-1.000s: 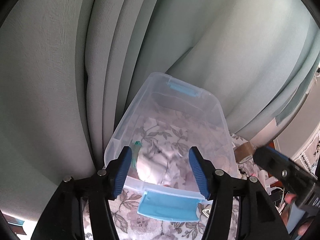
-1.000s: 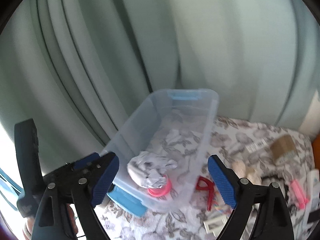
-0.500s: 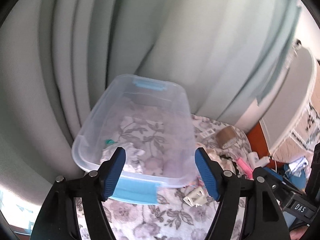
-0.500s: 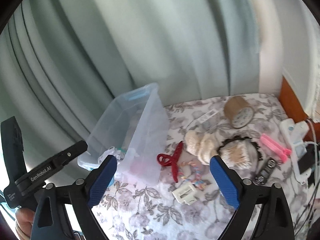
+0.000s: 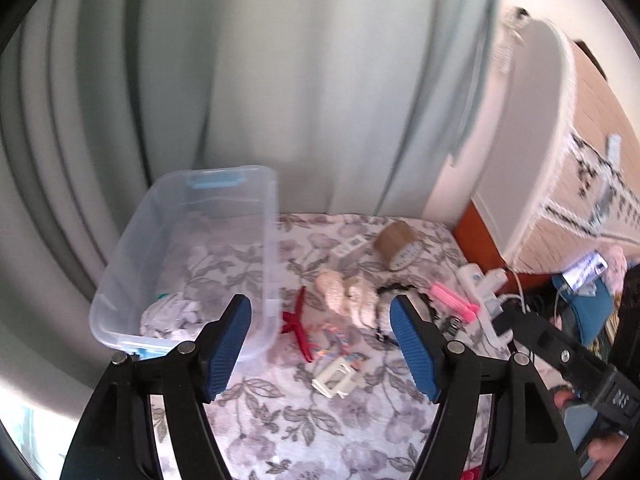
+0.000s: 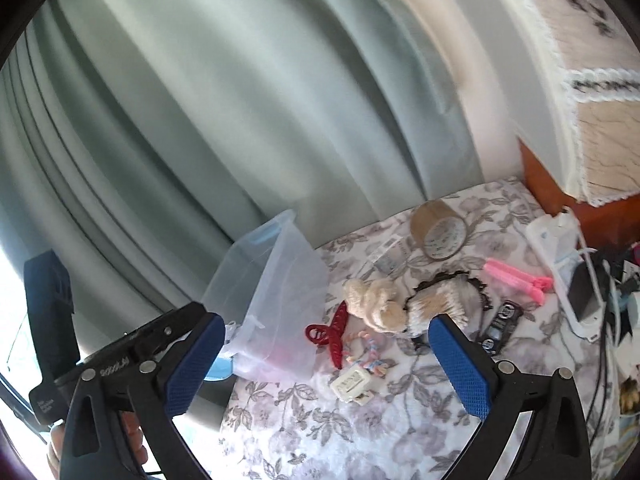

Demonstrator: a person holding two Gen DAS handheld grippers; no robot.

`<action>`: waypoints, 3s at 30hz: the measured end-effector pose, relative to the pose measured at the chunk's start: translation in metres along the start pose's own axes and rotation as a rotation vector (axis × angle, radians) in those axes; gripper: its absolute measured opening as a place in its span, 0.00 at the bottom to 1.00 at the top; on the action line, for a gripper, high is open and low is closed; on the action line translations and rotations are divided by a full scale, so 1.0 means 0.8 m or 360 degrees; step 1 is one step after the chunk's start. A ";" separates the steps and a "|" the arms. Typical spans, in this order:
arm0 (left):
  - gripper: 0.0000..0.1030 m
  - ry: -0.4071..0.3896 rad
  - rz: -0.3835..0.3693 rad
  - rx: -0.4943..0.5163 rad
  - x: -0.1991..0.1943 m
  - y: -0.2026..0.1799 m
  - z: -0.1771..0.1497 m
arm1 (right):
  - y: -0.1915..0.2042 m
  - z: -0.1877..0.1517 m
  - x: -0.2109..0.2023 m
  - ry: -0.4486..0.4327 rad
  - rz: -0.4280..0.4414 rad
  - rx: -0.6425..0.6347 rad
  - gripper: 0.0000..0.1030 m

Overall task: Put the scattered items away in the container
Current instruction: 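Move both tools back over the scattered items on the bed, then grasp the white hair clip with the left tool while the right tool grasps the black toy car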

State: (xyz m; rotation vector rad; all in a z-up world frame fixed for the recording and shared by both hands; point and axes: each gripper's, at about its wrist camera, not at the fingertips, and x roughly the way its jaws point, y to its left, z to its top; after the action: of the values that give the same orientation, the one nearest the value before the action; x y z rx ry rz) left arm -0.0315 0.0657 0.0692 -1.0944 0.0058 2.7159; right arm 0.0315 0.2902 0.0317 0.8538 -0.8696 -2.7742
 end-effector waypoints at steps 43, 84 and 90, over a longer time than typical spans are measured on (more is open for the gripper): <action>0.71 0.0639 0.0005 0.0137 0.199 -0.029 -0.133 | -0.115 -0.110 0.112 0.0610 -0.0392 0.0092 0.91; 0.57 0.0625 -0.0219 0.0227 0.268 -0.036 -0.125 | -0.202 -0.032 0.187 0.0377 -0.0789 0.0420 0.43; 0.57 0.0628 -0.0207 0.0222 0.268 -0.036 -0.125 | -0.194 -0.036 0.190 0.0331 -0.0826 0.0346 0.41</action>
State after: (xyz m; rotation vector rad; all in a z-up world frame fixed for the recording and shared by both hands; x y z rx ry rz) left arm -0.1079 0.1274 -0.1480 -1.5078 0.1759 2.3074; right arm -0.0705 0.3652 -0.1472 1.5744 -1.0478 -2.9519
